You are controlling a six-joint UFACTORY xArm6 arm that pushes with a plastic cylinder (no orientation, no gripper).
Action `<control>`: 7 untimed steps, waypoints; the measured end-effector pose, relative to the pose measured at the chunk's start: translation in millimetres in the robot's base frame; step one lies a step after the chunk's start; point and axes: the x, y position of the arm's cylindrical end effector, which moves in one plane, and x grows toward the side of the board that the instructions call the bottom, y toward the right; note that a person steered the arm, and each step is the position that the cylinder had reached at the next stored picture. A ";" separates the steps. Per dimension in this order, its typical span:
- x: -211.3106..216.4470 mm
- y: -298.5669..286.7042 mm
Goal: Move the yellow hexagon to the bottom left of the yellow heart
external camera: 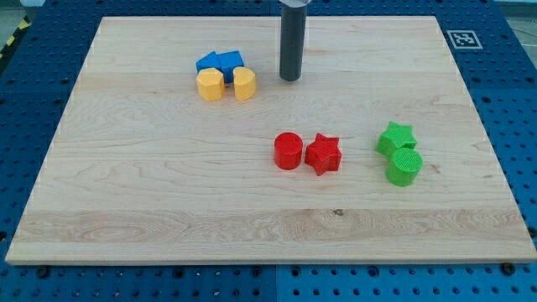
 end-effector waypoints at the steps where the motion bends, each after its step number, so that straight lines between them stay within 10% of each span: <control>1: 0.0 -0.1; 7: 2.7 -37.4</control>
